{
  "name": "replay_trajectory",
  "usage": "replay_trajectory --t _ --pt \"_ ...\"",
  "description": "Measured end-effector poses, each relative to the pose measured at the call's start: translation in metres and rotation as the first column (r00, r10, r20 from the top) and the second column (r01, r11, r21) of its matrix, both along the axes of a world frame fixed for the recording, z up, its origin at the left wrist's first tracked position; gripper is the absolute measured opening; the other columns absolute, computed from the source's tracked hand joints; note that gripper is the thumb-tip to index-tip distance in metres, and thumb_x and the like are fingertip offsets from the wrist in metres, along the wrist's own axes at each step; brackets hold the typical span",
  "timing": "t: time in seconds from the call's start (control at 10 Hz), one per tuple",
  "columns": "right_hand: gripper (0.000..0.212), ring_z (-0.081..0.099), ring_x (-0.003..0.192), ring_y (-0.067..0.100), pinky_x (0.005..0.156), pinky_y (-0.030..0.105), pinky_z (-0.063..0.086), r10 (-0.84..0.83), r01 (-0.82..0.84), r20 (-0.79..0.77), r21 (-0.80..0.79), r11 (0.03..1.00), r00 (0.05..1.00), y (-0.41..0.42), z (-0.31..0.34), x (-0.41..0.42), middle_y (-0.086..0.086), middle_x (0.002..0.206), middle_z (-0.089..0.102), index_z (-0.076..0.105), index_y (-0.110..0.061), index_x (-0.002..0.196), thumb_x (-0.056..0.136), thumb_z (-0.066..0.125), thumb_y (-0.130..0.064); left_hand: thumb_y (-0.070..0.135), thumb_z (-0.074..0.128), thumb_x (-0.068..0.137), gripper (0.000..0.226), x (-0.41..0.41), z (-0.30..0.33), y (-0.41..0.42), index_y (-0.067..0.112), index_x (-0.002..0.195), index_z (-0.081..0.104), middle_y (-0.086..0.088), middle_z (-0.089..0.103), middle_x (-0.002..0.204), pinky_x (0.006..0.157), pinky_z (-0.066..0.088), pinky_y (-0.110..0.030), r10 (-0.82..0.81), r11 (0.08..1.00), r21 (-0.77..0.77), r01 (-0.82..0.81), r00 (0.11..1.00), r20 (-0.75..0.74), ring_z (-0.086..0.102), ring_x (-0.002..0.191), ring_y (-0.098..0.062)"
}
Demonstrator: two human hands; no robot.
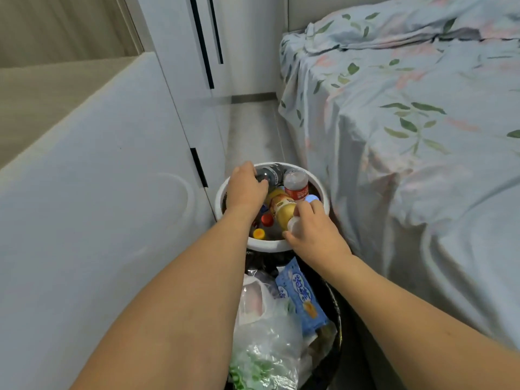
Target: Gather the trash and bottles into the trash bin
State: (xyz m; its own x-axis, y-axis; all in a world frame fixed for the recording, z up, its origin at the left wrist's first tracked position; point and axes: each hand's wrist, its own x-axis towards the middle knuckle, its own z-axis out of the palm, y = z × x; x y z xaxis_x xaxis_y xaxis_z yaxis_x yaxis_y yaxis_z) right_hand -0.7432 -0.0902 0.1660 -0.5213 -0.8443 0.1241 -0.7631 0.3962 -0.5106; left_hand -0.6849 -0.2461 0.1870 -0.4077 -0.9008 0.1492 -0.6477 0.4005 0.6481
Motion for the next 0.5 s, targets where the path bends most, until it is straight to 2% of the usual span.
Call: replay_trajectory --t 0.1,0.2,0.3,0.4,0.5 --pt "0.047 0.048 0.089 0.022 0.073 0.029 0.039 -0.011 0.013 0.051 -0.034 0.999 0.999 -0.004 -0.01 -0.005 0.005 0.117 0.042 0.042 -0.016 0.123 0.085 0.065 -0.029 0.022 0.064 0.084 0.023 -0.007 -0.014 -0.001 0.011 0.101 0.054 -0.008 0.053 0.108 0.069 0.036 -0.029 -0.039 0.999 -0.018 0.04 0.998 0.053 0.047 0.082 -0.02" --pt "0.051 0.048 0.091 0.018 0.074 0.027 0.04 0.004 0.0 0.065 -0.051 0.999 0.998 -0.008 -0.015 -0.009 0.002 0.117 0.043 0.041 -0.02 0.126 0.084 0.066 -0.033 0.027 0.065 0.083 0.029 -0.008 -0.023 -0.007 0.015 0.107 0.054 -0.006 0.055 0.111 0.069 0.037 -0.028 -0.05 0.999 -0.018 0.051 0.998 0.044 0.05 0.085 -0.019" --pt "0.053 0.049 0.093 0.018 0.075 0.027 0.042 0.009 -0.004 0.074 -0.061 0.998 0.997 -0.007 -0.016 -0.01 0.001 0.116 0.044 0.041 -0.021 0.126 0.083 0.068 -0.035 0.029 0.064 0.082 0.037 -0.006 -0.026 -0.011 0.017 0.115 0.056 -0.006 0.056 0.116 0.076 0.046 -0.032 -0.073 0.997 0.018 0.072 0.997 0.029 0.055 0.095 -0.022" --pt "0.057 0.05 0.099 0.019 0.084 0.034 0.048 0.023 -0.019 0.059 -0.063 0.998 0.998 -0.005 -0.02 -0.011 0.001 0.117 0.045 0.04 -0.021 0.127 0.08 0.069 -0.038 0.034 0.063 0.083 0.038 -0.004 -0.029 -0.013 0.018 0.117 0.056 -0.004 0.055 0.118 0.081 0.049 -0.034 -0.08 0.996 0.044 0.08 0.997 -0.007 0.055 0.098 -0.021" --pt "0.061 0.048 0.104 0.02 0.089 0.037 0.048 0.018 -0.015 0.044 -0.066 0.998 0.999 -0.001 -0.019 -0.011 0.001 0.118 0.047 0.04 -0.021 0.13 0.079 0.068 -0.041 0.039 0.06 0.085 0.038 0.0 -0.029 -0.009 0.018 0.116 0.056 -0.002 0.055 0.117 0.083 0.05 -0.034 -0.084 0.996 0.029 0.086 0.996 -0.043 0.055 0.098 -0.019"
